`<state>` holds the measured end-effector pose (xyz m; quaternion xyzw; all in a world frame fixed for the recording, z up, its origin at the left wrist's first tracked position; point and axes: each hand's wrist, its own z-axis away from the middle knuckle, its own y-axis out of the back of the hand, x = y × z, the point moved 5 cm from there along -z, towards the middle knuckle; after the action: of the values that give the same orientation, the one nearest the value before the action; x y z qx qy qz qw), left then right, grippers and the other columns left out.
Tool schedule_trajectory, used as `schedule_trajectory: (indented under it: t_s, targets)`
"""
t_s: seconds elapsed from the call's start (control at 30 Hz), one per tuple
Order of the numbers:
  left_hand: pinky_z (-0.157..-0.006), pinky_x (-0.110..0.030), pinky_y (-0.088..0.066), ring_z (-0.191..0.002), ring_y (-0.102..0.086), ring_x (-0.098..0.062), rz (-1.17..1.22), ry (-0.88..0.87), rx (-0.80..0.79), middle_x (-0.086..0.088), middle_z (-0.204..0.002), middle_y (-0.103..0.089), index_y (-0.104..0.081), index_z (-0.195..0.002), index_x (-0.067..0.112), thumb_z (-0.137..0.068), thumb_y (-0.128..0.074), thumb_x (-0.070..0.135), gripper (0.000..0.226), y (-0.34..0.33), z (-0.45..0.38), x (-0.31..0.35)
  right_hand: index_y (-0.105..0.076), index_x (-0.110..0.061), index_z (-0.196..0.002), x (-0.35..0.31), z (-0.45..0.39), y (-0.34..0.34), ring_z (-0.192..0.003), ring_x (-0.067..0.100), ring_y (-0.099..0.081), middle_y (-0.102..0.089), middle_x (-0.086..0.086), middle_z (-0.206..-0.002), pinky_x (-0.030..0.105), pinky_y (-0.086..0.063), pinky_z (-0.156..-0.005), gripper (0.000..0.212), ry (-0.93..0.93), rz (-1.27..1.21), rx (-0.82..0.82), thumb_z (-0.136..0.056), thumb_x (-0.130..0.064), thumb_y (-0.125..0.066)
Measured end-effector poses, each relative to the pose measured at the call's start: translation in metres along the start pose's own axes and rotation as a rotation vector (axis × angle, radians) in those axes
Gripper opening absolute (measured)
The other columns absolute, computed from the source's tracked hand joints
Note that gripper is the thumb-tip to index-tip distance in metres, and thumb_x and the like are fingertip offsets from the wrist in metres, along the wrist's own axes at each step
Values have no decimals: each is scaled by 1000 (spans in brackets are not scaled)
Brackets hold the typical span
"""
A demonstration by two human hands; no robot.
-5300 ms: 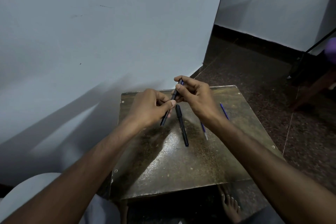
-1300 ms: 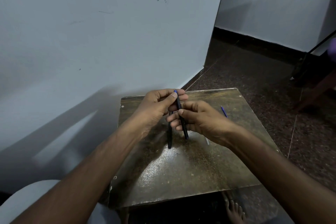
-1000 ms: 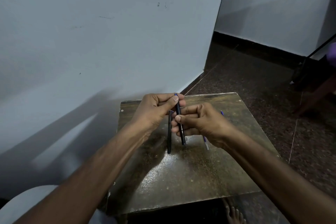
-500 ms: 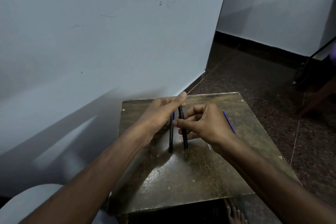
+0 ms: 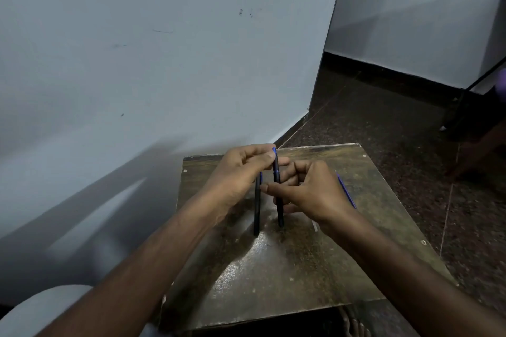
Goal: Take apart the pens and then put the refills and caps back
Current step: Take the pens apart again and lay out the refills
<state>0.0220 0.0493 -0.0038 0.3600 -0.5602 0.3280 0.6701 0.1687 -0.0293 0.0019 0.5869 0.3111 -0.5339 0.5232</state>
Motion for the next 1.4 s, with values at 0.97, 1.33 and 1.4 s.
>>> schedule_trajectory:
  t_s: [0.97,1.33,1.4]
  targets:
    - [-101,-34,-55,-97,-78,4,-80,-24,157,14,-92,-86,-70,-122,35,-71,-88,71,65,7,1,0,-73,-5,-86,0,3,-1,-67,19,-80,-79,8,-70,34,-65,-58,37,43,128,-10,-73,-25,-102]
    - [-87,-23,-51,-95,-79,6,-52,-107,284,15,-93,-86,-80,-105,31,-89,-87,43,21,26,1,13,-75,-13,-80,-2,2,-3,-65,14,-80,-80,1,-70,33,-67,-61,33,76,305,-40,-71,-28,-102]
    - [-88,-28,-56,-98,-80,0,-3,-97,337,11,-97,-87,-81,-107,29,-89,-88,41,22,43,-2,14,-75,-14,-79,0,2,-3,-63,11,-79,-80,-2,-68,30,-66,-60,32,74,308,-50,-70,-28,-102]
